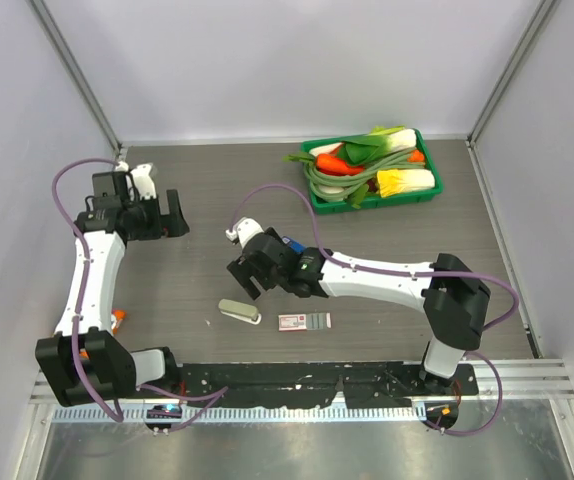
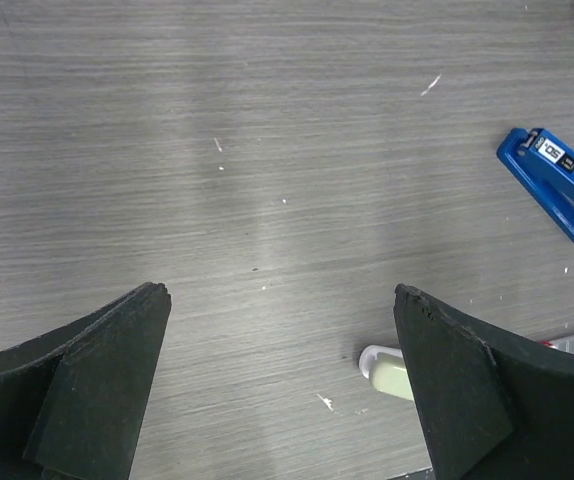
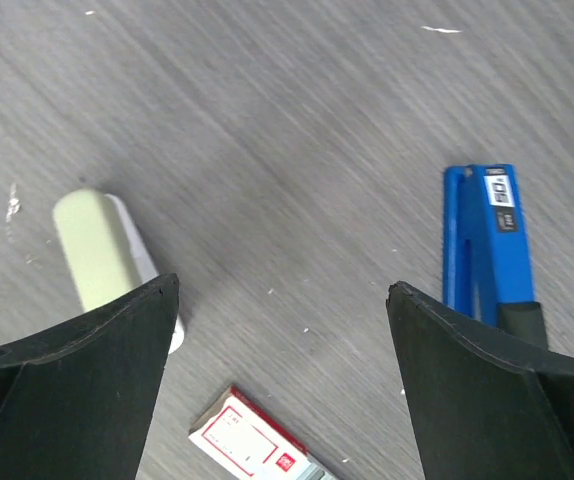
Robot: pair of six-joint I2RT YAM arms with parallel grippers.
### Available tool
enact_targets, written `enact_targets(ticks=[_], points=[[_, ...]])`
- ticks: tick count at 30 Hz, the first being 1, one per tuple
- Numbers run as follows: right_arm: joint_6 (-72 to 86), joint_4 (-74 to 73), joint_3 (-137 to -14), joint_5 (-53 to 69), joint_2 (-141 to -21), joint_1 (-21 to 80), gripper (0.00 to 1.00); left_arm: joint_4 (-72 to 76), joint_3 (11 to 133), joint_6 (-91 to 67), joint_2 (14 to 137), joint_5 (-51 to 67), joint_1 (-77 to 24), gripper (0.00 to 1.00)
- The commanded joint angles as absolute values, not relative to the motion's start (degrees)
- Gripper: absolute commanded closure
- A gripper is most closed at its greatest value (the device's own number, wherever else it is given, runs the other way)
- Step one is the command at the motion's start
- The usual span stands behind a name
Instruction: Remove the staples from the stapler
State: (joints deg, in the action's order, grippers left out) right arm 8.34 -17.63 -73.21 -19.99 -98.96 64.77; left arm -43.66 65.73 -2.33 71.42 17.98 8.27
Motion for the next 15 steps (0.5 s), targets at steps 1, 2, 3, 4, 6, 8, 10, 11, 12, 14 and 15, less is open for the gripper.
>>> enact_targets(ticks=[1,2,3,4,6,8,10,11,12,14,15], points=[[7.7,-15.4,-74.4,-9.8,-97.9,65.2,0.10,-44.8,64.8,-1.0,70.0,20.7,8.4,0.00],[7.2,-15.2,-73.8,-8.2,-98.1,65.2,0.10,-45.5,64.9,-0.7,70.1,20.7,8.4,0.00],[6.7,-14.9,-73.5,-6.6,-97.9,65.3,0.09,-46.3,65.1,-0.4,70.2,20.8,8.4,0.00],[6.4,-13.6,-73.0,-3.1,-97.7,65.3,0.09,-47.3,65.1,-0.3,70.2,20.7,8.4,0.00],[5.4,-12.7,-72.1,0.7,-97.6,65.4,0.09,-47.2,64.4,1.8,69.6,20.1,8.4,0.00],[4.1,-12.5,-72.2,4.6,-97.8,65.7,0.09,-46.8,63.5,2.3,68.1,19.6,8.4,0.00],[3.4,-12.9,-72.2,5.4,-98.3,66.0,0.09,-47.0,63.5,2.4,67.3,19.5,8.4,0.00],[3.0,-13.2,-72.3,6.1,-98.8,66.2,0.09,-47.2,63.5,2.3,66.8,19.6,8.4,0.00],[2.6,-13.4,-72.2,6.1,-99.1,66.4,0.09,-47.4,63.6,2.2,66.7,19.9,8.4,0.00],[2.2,-14.0,-72.2,5.1,-100.0,66.9,0.09,-47.8,64.0,2.0,66.4,20.2,8.3,0.00],[1.9,-14.4,-72.2,4.7,-101.2,67.1,0.09,-48.0,64.1,1.9,66.4,20.3,8.3,0.00]])
